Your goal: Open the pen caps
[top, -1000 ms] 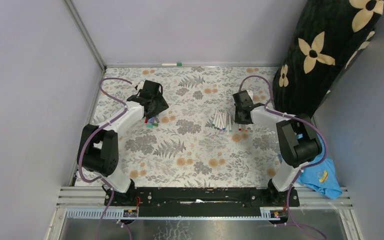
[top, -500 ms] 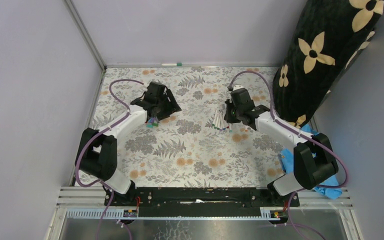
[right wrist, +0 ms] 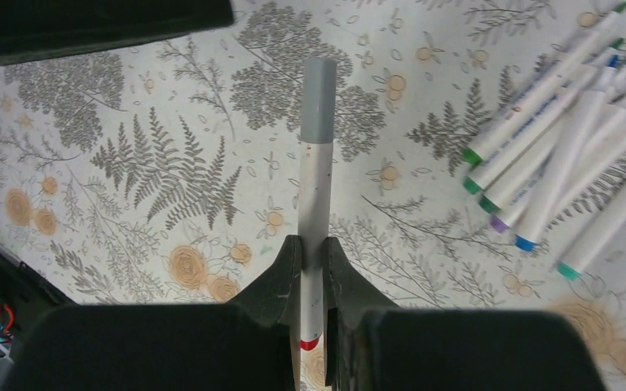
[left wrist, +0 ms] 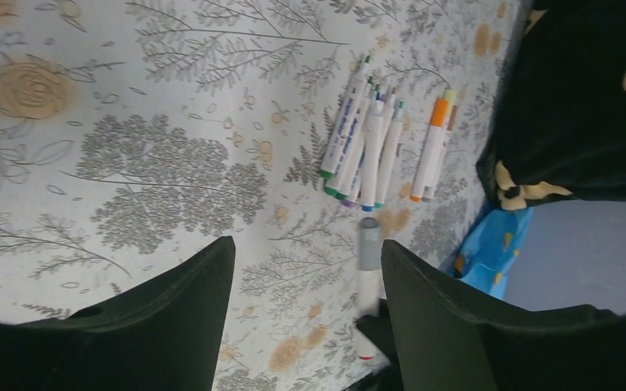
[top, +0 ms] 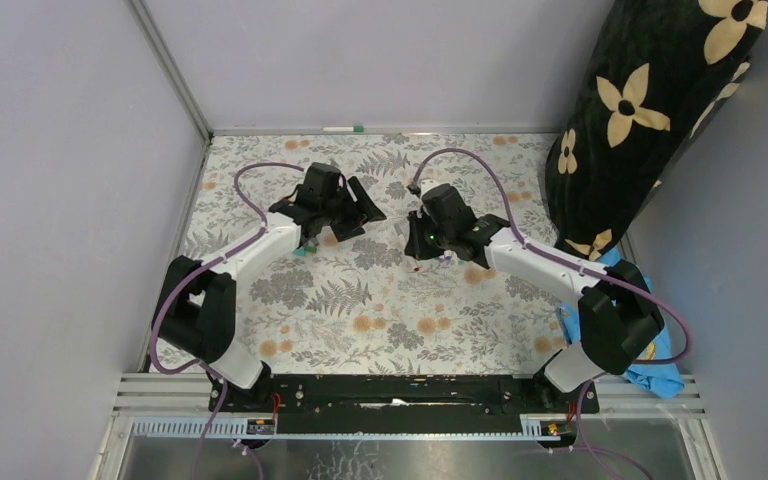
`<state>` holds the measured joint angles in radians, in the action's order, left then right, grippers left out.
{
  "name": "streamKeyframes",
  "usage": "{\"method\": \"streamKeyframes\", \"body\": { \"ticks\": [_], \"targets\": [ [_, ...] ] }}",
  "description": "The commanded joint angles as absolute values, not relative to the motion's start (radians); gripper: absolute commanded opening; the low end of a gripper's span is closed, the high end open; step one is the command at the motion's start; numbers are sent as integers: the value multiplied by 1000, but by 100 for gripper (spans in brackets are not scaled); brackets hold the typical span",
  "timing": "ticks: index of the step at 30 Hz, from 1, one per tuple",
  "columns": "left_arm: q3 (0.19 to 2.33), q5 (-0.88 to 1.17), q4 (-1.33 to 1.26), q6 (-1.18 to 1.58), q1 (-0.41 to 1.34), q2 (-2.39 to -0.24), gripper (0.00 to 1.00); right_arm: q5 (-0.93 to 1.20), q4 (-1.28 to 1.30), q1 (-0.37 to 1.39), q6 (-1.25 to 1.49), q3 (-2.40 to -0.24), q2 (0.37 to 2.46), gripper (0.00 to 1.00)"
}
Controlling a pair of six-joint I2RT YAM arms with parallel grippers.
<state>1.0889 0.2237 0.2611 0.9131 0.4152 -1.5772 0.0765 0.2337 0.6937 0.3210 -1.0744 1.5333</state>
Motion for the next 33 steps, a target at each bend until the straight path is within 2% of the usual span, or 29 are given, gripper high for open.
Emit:
{"method": "streamKeyframes", "body": {
  "ticks": [1, 25, 33],
  "targets": [
    [1072, 303, 154, 973, 429, -1591, 73, 111, 193, 736, 346, -1134, 1576, 0],
    [1005, 355, 78, 1066, 442, -1594, 69, 129, 142, 782, 370, -1188, 1619, 0],
    [975, 343, 51, 1107, 440, -1583, 53, 132, 129, 783, 374, -1161, 1604, 0]
  ]
}}
